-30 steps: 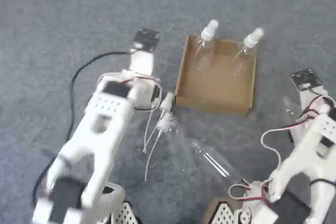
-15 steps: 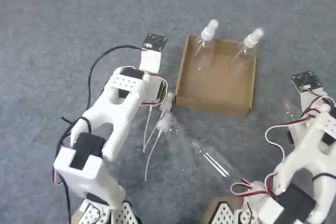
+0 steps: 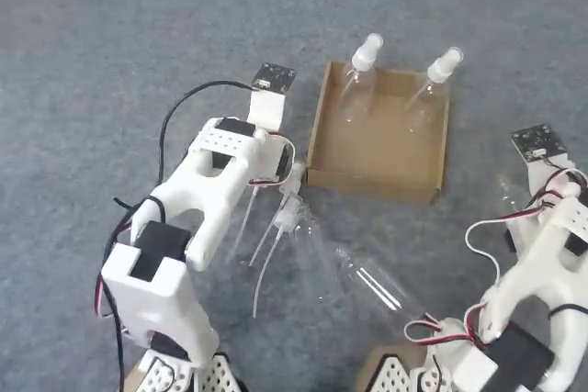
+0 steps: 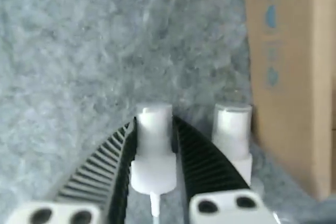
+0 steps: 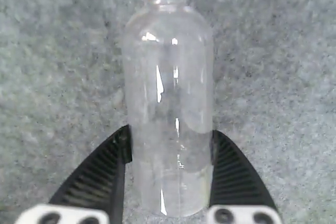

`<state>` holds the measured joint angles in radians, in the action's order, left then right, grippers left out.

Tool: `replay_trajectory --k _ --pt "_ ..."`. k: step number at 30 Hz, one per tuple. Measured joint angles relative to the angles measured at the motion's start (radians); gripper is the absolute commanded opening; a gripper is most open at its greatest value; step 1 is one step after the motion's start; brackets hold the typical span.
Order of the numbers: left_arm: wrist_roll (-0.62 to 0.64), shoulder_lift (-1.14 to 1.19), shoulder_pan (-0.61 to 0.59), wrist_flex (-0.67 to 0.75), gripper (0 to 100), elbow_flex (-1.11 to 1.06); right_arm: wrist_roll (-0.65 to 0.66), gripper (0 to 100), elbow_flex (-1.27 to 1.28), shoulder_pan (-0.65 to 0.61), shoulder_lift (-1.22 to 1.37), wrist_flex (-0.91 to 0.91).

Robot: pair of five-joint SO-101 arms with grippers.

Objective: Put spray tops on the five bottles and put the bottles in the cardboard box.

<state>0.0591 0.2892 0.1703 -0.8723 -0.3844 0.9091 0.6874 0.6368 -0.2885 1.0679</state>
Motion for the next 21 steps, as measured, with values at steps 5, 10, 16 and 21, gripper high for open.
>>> replay_trajectory --k 5,10,16,21 --pt "0.000 -0.069 -0.003 -0.081 1 0.005 0.000 15.8 0.000 0.003 0.000 0.000" --pt "0.000 -0.242 -0.005 -0.192 1 0.005 0.000 21.1 0.000 0.003 0.000 0.000" --pt "-0.002 -0.446 -0.005 -0.285 1 -0.040 0.000 27.5 0.000 0.003 0.000 0.000" --pt "-0.003 -0.598 -0.005 -0.250 1 -0.212 0.000 28.1 0.003 0.003 0.000 0.000"
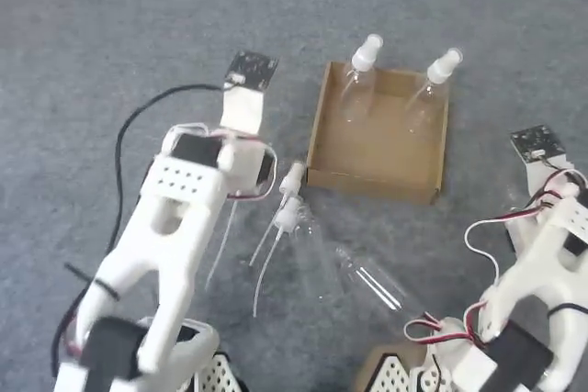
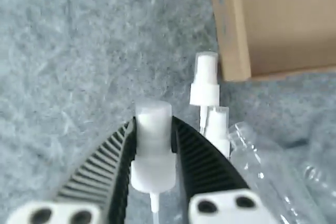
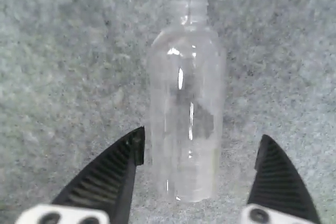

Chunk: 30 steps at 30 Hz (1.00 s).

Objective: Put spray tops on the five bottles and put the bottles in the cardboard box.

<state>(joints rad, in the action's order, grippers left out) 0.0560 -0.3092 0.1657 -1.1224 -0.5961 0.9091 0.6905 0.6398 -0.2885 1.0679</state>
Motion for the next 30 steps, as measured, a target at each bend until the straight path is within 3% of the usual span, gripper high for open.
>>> replay_trajectory --k 6,12,19,30 --pt "-0.002 -0.193 0.000 0.034 1 -0.146 0.000 28.1 -0.006 -0.008 0.000 0.005" --pt "-0.002 -0.327 0.000 0.034 1 -0.212 -0.020 27.9 -0.101 -0.123 0.000 0.110" --pt "0.000 -0.347 -0.081 0.081 1 -0.253 -0.087 27.9 -0.193 -0.152 0.095 0.118" --pt "-0.002 -0.348 -0.086 0.137 1 -0.293 -0.092 27.8 -0.377 -0.152 0.431 0.120"
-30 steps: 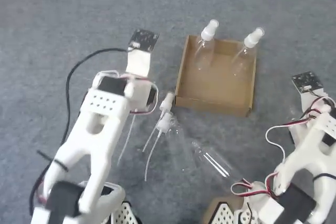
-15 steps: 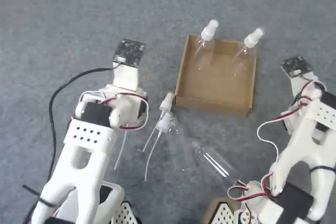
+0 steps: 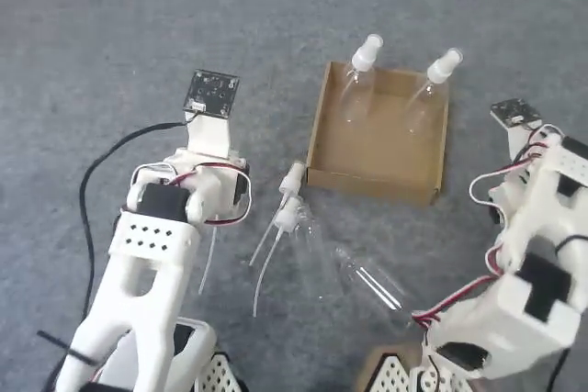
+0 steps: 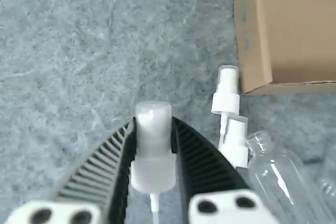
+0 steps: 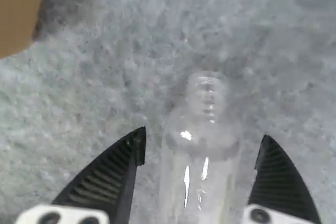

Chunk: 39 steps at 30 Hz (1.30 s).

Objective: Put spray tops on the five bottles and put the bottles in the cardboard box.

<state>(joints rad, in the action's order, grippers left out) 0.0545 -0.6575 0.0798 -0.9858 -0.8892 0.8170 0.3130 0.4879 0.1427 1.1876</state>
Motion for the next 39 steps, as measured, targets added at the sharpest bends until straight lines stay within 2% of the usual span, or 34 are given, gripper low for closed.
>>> replay_trajectory --k 3,8,9,17,28,35,39 --pt "0.000 0.000 0.000 0.000 1 0.000 -0.002 23.8 -0.023 0.000 0.052 0.000" --pt "0.000 0.000 -0.003 0.006 1 0.000 -0.002 7.6 -0.061 0.000 0.095 0.000" --pt "0.000 0.000 -0.005 0.006 1 0.000 0.000 0.4 -0.069 0.000 0.101 0.000" --pt "0.000 0.000 -0.008 0.006 1 0.000 -0.002 0.5 -0.094 0.048 0.086 0.040" --pt "0.000 -0.002 -0.012 0.006 1 -0.021 -0.003 0.5 -0.069 0.074 -0.176 0.216" --pt "0.000 -0.008 -0.012 0.008 1 -0.041 -0.003 0.5 0.017 0.072 -0.318 0.235" --pt "0.000 -0.008 -0.061 0.008 1 -0.041 -0.005 0.5 0.058 0.072 -0.376 0.252"
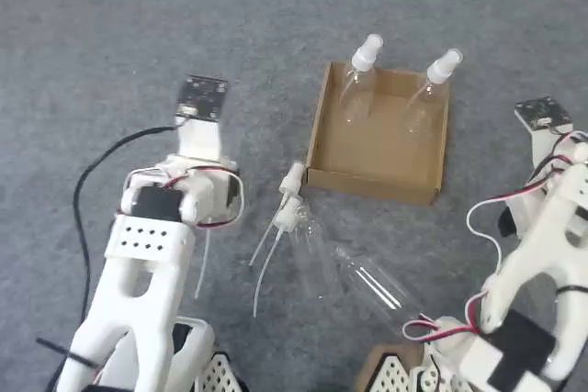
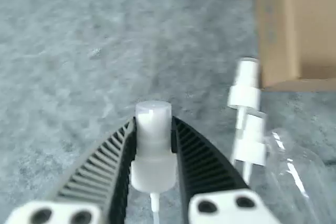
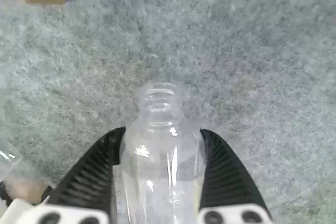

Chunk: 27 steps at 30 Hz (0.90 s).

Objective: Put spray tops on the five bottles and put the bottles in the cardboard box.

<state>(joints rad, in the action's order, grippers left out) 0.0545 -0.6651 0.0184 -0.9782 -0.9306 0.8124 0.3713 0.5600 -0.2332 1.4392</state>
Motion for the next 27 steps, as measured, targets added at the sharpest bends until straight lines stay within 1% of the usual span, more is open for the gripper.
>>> replay_trajectory --k 4,11,27 --pt "0.005 0.000 -0.043 0.000 1 0.000 0.002 0.5 0.023 0.000 -0.043 0.017" --pt "0.005 0.000 -0.048 0.000 1 0.000 0.002 0.5 0.025 0.000 -0.077 0.048" --pt "0.002 0.000 -0.046 0.000 1 0.000 0.000 0.5 0.025 0.000 -0.077 0.048"
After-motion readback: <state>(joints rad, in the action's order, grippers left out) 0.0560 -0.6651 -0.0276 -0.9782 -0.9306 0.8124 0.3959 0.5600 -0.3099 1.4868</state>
